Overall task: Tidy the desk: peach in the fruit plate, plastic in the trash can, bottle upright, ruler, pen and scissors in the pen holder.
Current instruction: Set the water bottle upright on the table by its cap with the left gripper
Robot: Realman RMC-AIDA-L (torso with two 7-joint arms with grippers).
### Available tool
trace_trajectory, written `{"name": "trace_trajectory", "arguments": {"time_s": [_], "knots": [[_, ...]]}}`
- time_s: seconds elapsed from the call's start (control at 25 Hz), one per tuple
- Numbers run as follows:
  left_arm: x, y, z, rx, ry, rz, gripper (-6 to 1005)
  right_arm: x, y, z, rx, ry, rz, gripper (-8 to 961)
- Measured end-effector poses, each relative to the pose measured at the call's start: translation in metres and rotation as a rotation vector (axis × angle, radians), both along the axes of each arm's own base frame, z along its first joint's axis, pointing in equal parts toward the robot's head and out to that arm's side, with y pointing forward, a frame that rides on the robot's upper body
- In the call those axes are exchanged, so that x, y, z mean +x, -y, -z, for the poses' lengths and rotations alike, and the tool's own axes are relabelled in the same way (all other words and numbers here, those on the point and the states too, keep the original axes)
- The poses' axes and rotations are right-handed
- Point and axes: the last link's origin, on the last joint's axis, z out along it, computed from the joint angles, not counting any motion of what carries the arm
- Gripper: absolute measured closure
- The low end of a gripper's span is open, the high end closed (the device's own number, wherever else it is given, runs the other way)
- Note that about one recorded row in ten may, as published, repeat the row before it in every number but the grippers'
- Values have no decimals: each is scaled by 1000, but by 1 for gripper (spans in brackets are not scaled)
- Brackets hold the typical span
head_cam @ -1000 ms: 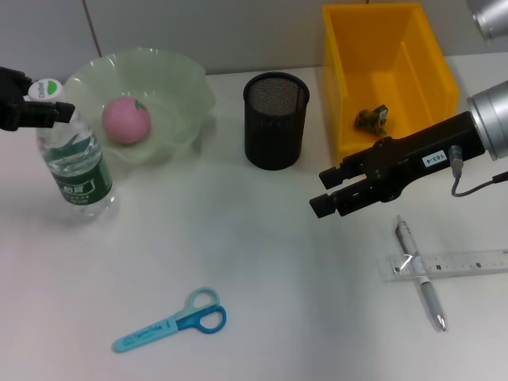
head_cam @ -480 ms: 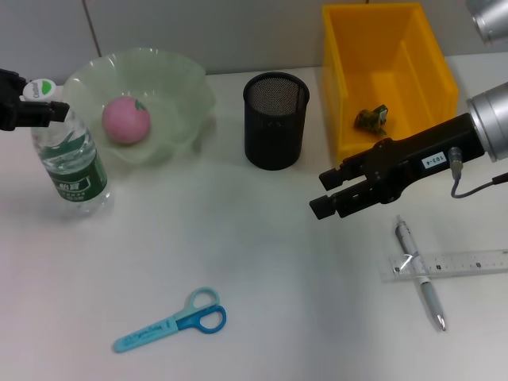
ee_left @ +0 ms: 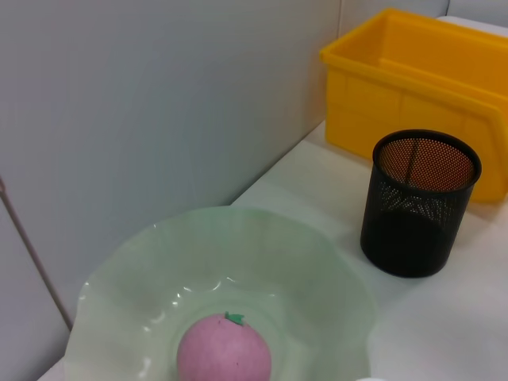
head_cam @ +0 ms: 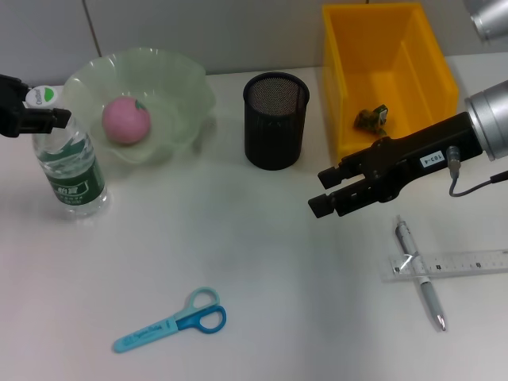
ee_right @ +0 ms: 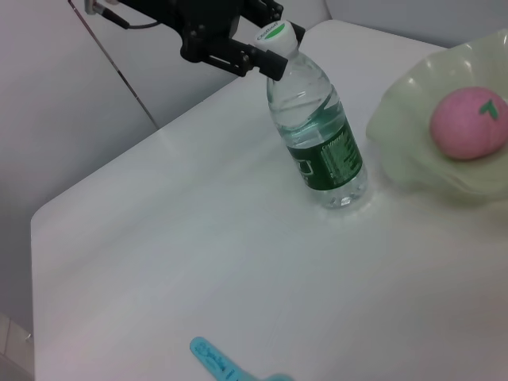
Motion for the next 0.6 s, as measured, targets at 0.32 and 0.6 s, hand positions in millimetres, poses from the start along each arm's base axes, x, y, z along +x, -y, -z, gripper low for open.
{"name": "trace_trajectory", "arguments": {"time_s": [0.32,0.6], "knots": [[0,0,0,0,0,-1,404,0,0,1,-2,0,0,231],[0,0,0,0,0,0,399,0,1,1,-2,-1,-3,231]]}}
